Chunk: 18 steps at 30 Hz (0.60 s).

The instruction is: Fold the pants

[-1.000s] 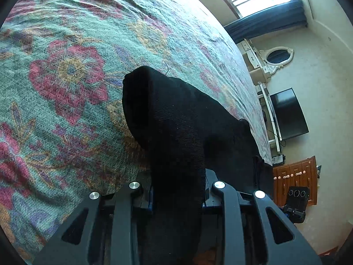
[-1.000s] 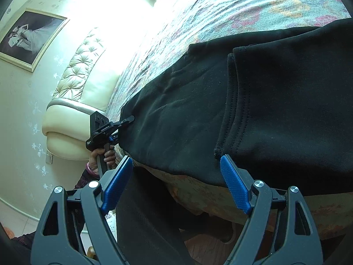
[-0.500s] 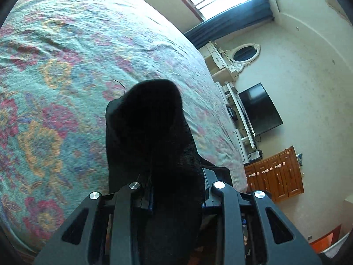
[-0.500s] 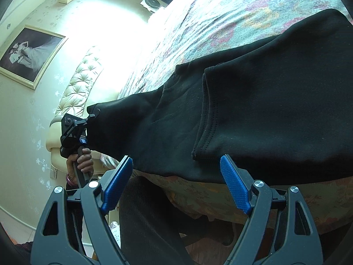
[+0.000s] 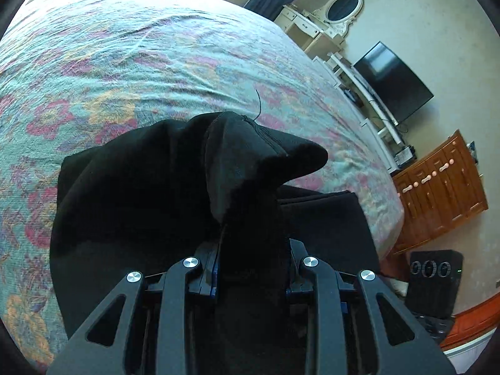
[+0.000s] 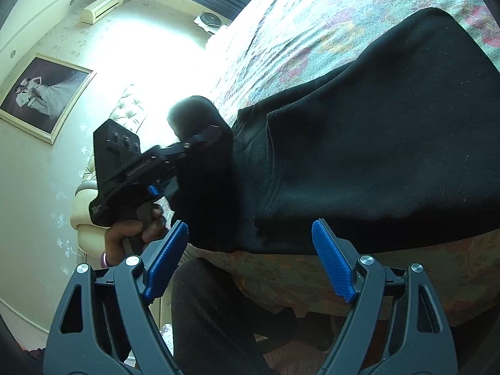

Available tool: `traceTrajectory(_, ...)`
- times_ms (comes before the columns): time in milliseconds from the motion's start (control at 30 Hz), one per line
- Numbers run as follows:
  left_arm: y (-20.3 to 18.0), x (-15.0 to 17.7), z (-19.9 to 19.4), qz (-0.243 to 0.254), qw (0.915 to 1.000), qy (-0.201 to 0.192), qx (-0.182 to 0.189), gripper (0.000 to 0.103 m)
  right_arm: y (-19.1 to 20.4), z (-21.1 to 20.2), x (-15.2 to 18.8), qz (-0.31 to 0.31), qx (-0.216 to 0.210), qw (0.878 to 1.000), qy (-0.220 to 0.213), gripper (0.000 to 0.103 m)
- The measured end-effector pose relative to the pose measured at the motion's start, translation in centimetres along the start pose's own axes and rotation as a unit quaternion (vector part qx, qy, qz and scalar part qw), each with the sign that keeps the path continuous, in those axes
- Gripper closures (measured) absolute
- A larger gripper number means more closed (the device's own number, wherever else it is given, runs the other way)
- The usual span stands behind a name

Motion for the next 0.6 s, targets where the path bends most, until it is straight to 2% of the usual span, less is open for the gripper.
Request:
traceTrajectory(67,-0.4,1.3,2.0,0.020,0.9994,0.016,-0.025,0.075,-0.5,-0.3,-0.1,0.005,0.005,1.000,-0.004,0.021)
traceTrajectory(133,-0.8,2.3,3.0,0.032,0.9983,0.025,-0.041,0.069,-1.2,-0.5,-0.2,0.012,0.009,1.000,-0.007,0.021)
traceTrajectory(267,-2.8,2.5,1.3,0.018,0.9998,0.002,0.011,0.041,-2.0,-0.9,-0.4,0.028,0.011,0.999,-0.014,0.021)
traceTrajectory(400,-3.5,0.9,-3.1,0.014,0.9979,-0.055,0.031,0.036,-1.9,-1.3,-1.1,0.038,0.006,0.999,-0.026,0.021)
traceTrajectory(467,-2.0,-0.2,-6.0,0.011,0.9944,-0.104,0.007,0.025,-1.7,-1.4,-1.6,0.040,0.001,0.999,-0.032,0.021)
traceTrajectory(533,0.1,-1.2,-8.2,0.010,0.9887,-0.145,-0.036,0.025,-1.4,-0.9,-2.4,0.048,-0.009,0.998,-0.034,0.021)
traceTrajectory(600,3.7,-1.4,-9.6,-0.007,0.9827,-0.161,-0.091,0.025,-0.8,0.3,-3.2,0.053,-0.019,0.998,-0.025,0.020)
Point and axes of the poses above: each gripper's, at about its wrist camera, not at the fingertips, and z roughly the way its jaws point, y to its left, x to its underside, the point moved 3 cm from there along z, roughly the way its jaws point, and after that the axes turned 15 degrees about -y, right-handed, at the moved point
